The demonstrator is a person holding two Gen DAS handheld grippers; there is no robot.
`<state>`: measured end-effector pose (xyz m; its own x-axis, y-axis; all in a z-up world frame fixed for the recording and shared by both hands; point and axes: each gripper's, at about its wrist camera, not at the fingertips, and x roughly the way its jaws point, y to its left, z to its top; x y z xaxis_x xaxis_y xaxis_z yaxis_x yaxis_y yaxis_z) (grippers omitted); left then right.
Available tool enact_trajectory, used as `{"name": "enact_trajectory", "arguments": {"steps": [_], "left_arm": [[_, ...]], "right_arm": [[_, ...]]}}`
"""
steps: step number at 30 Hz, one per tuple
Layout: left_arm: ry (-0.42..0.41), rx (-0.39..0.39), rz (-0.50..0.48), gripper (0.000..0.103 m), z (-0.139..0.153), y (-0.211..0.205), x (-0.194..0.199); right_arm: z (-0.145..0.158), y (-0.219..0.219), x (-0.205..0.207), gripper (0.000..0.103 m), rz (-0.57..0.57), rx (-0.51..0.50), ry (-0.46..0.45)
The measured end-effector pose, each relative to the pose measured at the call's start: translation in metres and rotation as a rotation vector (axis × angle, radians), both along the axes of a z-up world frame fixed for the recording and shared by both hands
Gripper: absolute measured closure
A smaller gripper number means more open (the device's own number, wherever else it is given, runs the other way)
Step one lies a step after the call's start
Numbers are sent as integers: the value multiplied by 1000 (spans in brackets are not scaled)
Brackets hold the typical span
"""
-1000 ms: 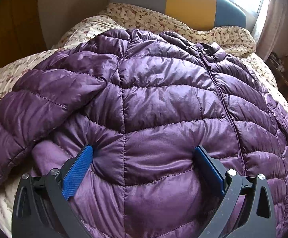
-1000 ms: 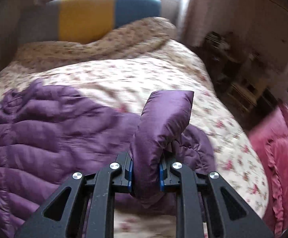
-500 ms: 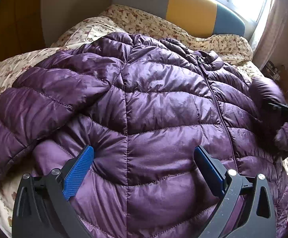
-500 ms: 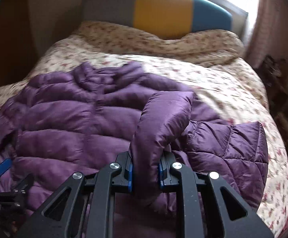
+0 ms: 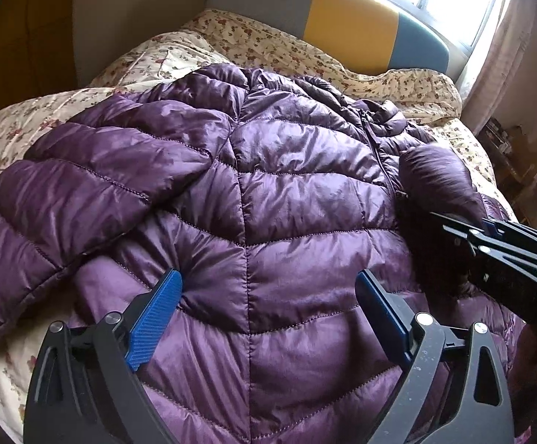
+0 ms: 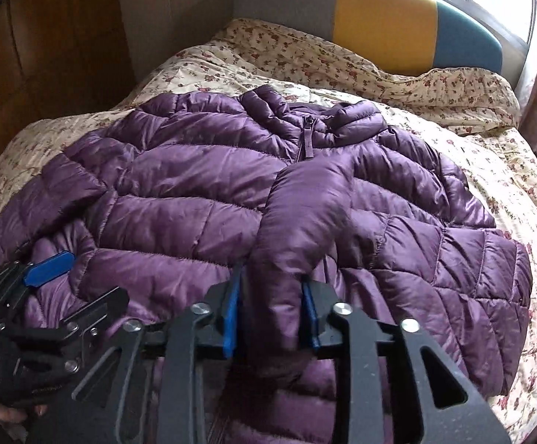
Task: Fold large clothes
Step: 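Carry the sleeve across the jacket body toward the left gripper and release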
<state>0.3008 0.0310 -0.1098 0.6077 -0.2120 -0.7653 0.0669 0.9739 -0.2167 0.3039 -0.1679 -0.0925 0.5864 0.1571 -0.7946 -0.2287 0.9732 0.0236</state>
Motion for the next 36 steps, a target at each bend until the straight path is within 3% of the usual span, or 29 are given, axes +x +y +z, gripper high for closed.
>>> {"name": "enact_trajectory", "arguments": {"steps": [3,5,7,9,14,24,29,33,36], "left_arm": [[4,7,-2,12,1,0,-1],[4,7,0,12,3,1,-3],[3,5,0,12,4,1,-4],[2,-1,-1,12,6,1,-6],[0,-10,-11,12,11,-2,-8],[-19,-52,-33,12,25,-15,-5],[-14,-116,-43,12,31,-19,5],[3,-177,-72,12,36,-32,16],[23,-148,-104,12,35,-51,25]], "right_arm": [[2,1,-6,70,9,-9,-12],[3,0,-9,59,11,-5,-16],[6,0,-11,57,13,-7,-21],[9,0,-14,44,20,-2,-27],[20,-3,-26,35,21,-5,-59],[23,-5,-38,33,-39,-260,-146],[32,-9,-54,13,-11,-320,-194],[36,-15,-66,9,14,-354,-213],[33,-35,-69,9,-21,-362,-200]]}}
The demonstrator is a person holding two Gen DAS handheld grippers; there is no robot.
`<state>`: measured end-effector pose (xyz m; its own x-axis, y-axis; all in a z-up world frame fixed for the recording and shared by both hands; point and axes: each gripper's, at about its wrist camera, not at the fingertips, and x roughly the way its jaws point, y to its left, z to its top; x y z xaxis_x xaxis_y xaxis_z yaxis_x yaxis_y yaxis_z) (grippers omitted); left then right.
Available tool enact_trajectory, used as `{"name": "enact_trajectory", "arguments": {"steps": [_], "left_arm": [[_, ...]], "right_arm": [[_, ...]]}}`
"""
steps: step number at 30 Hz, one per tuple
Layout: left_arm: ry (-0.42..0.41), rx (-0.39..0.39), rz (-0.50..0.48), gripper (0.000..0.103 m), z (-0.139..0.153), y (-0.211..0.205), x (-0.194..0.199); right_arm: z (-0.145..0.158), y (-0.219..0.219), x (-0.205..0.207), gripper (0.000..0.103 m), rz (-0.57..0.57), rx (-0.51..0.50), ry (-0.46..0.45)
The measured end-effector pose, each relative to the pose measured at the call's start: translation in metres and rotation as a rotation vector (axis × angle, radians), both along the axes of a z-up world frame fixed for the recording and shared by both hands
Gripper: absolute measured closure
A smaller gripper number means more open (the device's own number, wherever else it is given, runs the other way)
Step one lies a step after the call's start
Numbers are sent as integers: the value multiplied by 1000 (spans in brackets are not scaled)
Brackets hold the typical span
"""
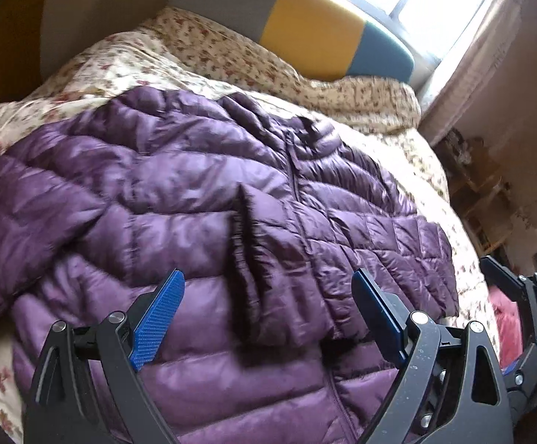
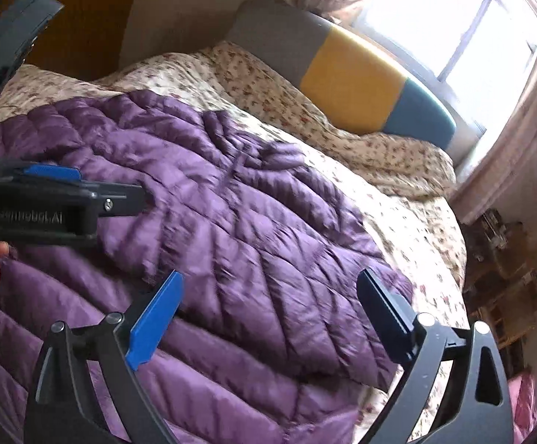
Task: Fold large clothes
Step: 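Carry the sleeve across the jacket body toward the left gripper and release, then grasp the other sleeve cuff with the left gripper and lift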
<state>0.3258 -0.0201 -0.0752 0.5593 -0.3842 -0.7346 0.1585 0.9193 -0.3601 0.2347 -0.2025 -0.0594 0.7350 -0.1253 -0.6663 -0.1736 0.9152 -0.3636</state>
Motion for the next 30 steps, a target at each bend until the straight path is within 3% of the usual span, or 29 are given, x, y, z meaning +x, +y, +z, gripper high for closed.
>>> {"name": "enact_trajectory", "arguments": {"steps": [4,6,9,11,17,30], "left_arm": [[38,57,-16,14,-14,-16,10],[71,49,-33,50,-23,-20,15],[66,45,-45,81,-28,-21,15],[47,36,-44,90,-25,-15,14],[0,49,-1,92,-16,13,7],[-14,94,105,92,-23,65,-2]], "right_arm": [[-5,-40,4,9,-118,30,12],[-8,-58,8,9,-178,32,18],[-13,-84,15,9,-257,54,25],[-17,-95,20,9,-294,68,34],[-25,-103,34,9,-323,140,50],[-69,-69,84,8,-229,267,153]]}}
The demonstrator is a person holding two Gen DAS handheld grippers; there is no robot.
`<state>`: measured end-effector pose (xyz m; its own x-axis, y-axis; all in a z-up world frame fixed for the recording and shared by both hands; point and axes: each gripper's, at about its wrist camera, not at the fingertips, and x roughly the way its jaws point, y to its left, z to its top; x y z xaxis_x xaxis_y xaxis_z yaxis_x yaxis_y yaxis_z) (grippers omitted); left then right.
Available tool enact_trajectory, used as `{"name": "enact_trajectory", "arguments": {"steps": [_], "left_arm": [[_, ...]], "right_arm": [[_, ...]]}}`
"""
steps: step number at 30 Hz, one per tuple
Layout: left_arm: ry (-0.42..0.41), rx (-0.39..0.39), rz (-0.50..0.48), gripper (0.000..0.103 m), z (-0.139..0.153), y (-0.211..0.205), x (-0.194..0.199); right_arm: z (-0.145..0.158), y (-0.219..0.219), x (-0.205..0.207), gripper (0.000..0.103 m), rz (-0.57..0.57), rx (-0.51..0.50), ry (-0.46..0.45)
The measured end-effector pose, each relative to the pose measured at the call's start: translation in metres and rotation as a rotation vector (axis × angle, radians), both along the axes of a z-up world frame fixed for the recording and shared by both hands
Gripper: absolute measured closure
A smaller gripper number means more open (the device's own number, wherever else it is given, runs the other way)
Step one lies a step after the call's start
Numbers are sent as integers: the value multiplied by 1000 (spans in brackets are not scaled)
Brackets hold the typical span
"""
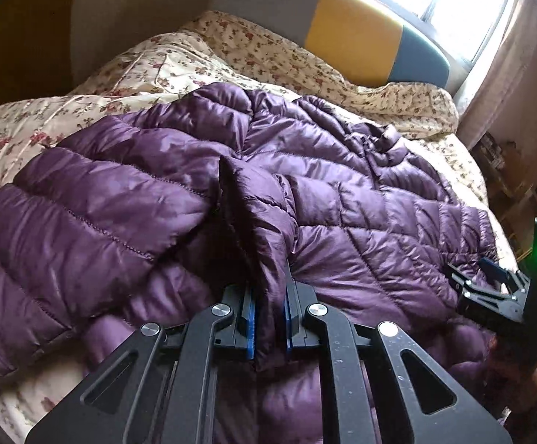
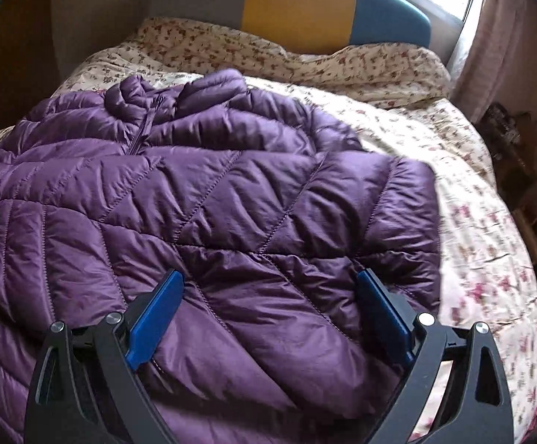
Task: Fold large clothes
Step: 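Grasp the other sleeve cuff with the left gripper and lift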
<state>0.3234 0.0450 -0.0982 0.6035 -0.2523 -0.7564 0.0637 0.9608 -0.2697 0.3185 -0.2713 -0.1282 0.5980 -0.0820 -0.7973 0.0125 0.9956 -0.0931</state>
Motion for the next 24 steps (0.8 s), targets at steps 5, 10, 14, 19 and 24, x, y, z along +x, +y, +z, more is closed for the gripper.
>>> {"name": "enact_trajectory", "arguments": {"steps": [5,10,14,19,24], "left_arm": [[-33,33,60,52,5,2,-8],[-142,3,125,30,28,5,-30],[-148,-2,30,38,34,-21,-23],[-99,33,-36,39,19,-46,3],[-49,78,-36,39,-8,-47,22]], "right_arm": [[-16,-8,8,6,3,66,11],[-18,-7,8,4,2,64,2],[-9,-8,8,4,5,64,23],[14,-21,7,5,-42,91,-47],[-1,-21,24,4,-53,66,-14]]}}
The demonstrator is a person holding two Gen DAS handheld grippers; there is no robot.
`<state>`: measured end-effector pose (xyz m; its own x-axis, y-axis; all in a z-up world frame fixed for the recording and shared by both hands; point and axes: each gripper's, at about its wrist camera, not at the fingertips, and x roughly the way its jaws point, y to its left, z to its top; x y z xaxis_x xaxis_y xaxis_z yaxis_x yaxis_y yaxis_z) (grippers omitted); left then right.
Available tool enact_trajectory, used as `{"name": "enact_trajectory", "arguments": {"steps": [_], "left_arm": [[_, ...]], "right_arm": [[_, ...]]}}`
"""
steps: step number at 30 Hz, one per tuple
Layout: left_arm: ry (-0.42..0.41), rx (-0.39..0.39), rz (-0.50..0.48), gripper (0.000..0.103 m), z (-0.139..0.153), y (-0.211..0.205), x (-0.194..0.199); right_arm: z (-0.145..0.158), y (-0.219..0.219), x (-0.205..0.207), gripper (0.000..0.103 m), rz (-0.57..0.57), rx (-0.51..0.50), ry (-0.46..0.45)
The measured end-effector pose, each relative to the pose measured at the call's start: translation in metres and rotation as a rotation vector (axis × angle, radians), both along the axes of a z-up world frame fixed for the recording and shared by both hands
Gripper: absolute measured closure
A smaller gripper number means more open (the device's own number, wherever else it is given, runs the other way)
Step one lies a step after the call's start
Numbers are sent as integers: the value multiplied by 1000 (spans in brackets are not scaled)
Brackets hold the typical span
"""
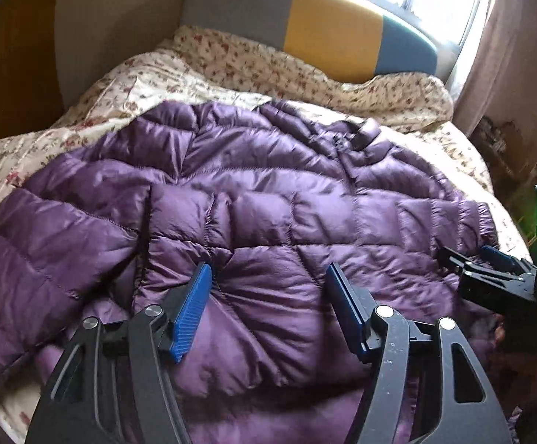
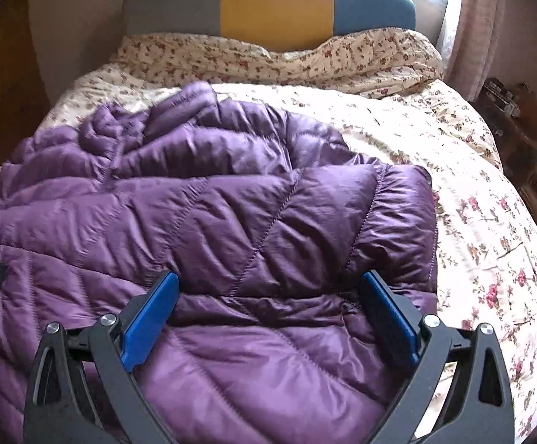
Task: Fold large clothes
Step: 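Grasp the other sleeve cuff with the left gripper and lift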
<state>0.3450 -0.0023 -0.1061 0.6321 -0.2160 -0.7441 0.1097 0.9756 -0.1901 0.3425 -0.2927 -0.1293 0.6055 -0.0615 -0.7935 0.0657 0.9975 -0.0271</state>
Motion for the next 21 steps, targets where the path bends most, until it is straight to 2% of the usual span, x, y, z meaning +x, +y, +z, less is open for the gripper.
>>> {"name": "enact_trajectory", "arguments": {"steps": [6,10,12,13,15,18,21], "left_arm": [[18,-5,8,39,-19,2,4],[23,-14,8,39,-19,3,6],[29,-52,19,39,-13,8,1],[29,-78,34,38,-8,14,-4],[11,-117,86,31,5,29,-24],[-24,-158,189,31,22,66,-64],[-31,-211,317,31,25,118,-110]], "right_arm": [[-16,5,1,3,-4,-42,-8],[-18,4,2,2,-4,-45,-11],[-19,7,1,2,-6,-47,-14],[-19,7,1,2,-6,-49,-15],[-20,8,2,2,-7,-48,-17],[-20,7,1,2,-7,-48,-18],[-19,6,0,2,-6,-48,-20]]}}
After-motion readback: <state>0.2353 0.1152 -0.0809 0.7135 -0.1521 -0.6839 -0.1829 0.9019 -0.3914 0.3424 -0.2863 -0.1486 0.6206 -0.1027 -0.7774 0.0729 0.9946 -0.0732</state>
